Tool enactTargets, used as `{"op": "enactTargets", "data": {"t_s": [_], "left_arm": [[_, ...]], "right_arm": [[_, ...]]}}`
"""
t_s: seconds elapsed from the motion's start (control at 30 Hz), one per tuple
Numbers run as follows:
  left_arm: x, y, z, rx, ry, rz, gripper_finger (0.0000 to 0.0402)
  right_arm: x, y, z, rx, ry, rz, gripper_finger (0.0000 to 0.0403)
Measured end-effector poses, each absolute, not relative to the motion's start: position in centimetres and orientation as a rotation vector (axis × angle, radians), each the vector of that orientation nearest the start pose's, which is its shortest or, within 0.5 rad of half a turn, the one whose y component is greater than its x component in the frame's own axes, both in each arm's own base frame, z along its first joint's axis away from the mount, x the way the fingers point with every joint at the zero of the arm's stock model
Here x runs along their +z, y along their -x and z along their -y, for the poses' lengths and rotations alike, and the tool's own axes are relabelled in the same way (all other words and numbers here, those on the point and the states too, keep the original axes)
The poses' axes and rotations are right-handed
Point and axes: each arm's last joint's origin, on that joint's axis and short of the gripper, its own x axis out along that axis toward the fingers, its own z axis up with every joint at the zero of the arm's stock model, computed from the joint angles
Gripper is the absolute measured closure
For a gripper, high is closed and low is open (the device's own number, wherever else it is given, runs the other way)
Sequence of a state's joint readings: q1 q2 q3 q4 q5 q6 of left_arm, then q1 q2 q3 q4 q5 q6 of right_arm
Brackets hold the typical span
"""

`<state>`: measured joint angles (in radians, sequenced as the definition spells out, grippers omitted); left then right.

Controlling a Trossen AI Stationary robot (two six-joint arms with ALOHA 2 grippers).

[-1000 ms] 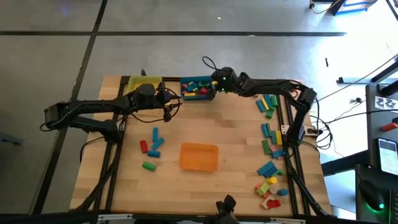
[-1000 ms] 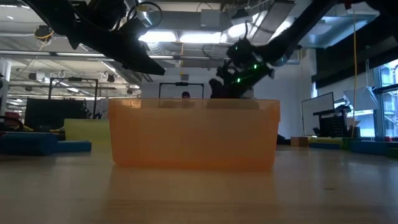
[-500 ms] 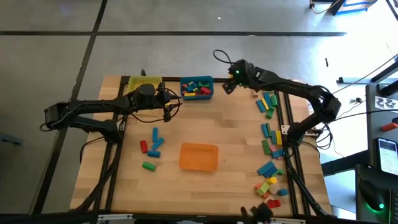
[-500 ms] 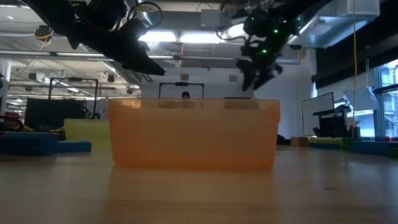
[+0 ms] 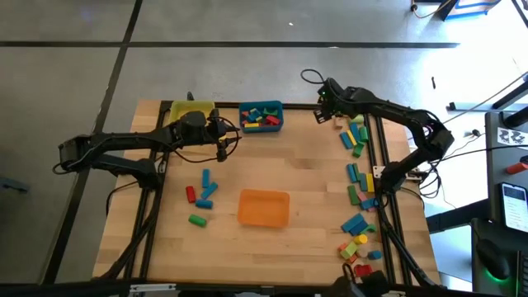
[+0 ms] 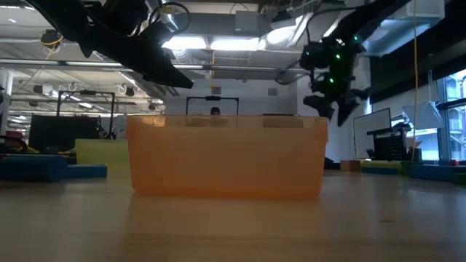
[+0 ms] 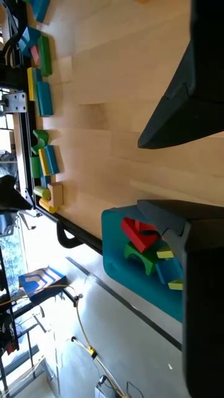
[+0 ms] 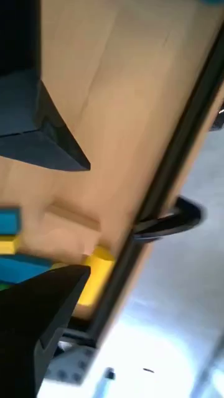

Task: Sort blocks by size
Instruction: Put the brown arch block into the blue bin

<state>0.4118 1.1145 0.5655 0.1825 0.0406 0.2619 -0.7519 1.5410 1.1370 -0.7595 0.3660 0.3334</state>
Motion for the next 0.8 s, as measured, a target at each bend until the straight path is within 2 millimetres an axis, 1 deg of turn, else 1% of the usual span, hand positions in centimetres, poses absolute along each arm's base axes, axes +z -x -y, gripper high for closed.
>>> {"op": "enactTargets", "data": {"t_s": [0.17, 0.37, 0.57, 0.8], "left_arm": [[22.9, -21.5, -9.3, 0.317, -0.173, -0.404, 0.0274], [22.9, -21.5, -9.3, 0.317, -0.173, -0.404, 0.0274], [22.9, -21.5, -9.3, 0.318, -0.173, -0.403, 0.0274], [22.9, -21.5, -9.3, 0.318, -0.173, -0.403, 0.0274]], "right_arm": [[21.7, -19.4, 21.7, -1.208, -0.583, -1.047, 0.0163], [19.7, -18.6, 21.7, -1.208, -0.637, -1.015, 0.0166], [18.5, -18.4, 21.5, -1.226, -0.64, -0.983, 0.0166], [17.7, -18.1, 21.6, -1.262, -0.648, -0.946, 0.0166]]}}
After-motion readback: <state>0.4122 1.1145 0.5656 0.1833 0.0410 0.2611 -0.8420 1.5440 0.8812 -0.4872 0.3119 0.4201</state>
